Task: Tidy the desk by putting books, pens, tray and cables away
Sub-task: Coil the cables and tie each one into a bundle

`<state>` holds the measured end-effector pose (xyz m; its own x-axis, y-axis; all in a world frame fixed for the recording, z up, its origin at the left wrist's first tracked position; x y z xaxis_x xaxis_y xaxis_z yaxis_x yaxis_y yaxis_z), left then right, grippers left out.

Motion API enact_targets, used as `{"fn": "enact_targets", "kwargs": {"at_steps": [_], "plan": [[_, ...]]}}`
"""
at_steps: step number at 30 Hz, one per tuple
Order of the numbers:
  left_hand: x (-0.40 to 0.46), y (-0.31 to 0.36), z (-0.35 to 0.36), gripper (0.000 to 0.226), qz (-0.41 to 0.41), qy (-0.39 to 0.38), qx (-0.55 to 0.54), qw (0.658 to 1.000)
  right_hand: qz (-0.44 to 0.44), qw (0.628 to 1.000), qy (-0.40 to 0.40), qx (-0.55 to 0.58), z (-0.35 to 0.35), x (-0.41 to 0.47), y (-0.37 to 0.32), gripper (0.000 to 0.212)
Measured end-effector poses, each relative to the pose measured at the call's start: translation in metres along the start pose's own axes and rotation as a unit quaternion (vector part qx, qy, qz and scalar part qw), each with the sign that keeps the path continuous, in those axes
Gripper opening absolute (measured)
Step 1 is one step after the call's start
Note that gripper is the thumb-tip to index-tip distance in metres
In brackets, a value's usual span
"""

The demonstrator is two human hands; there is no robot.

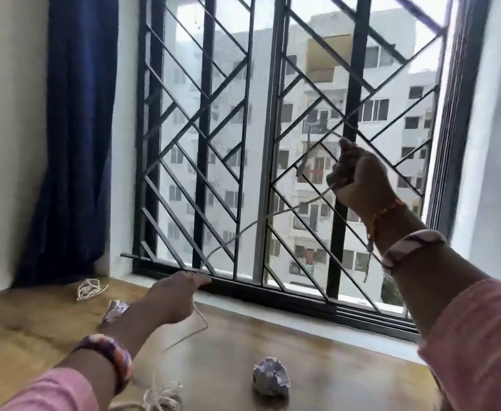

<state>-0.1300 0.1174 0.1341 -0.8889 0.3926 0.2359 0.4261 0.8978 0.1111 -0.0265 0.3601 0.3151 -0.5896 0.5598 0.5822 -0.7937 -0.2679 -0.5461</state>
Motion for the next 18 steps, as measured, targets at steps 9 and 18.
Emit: {"fn": "enact_targets", "kwargs": {"at_steps": [9,18], "plan": [[-0.011,0.028,-0.082,0.019,0.0,0.038,-0.525,0.85,-0.025,0.948,-0.236,-0.214,0.006,-0.023,-0.016,0.021],[-0.045,0.07,-0.139,0.026,0.079,-0.112,-0.781,0.61,-0.133,0.795,-0.396,-0.44,0.027,-0.073,-0.015,0.023]]}}
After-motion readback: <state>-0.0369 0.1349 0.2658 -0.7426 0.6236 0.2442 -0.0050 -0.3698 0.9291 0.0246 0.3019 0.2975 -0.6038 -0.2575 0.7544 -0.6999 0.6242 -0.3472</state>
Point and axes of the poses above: each hand's wrist, its own x-axis towards the middle knuckle, its own z-axis out of the palm, y = z × x, the point moved 2 cm from there along x, towards the middle knuckle, and after that the axes turned 12 degrees about -z, right-handed, at the moved point
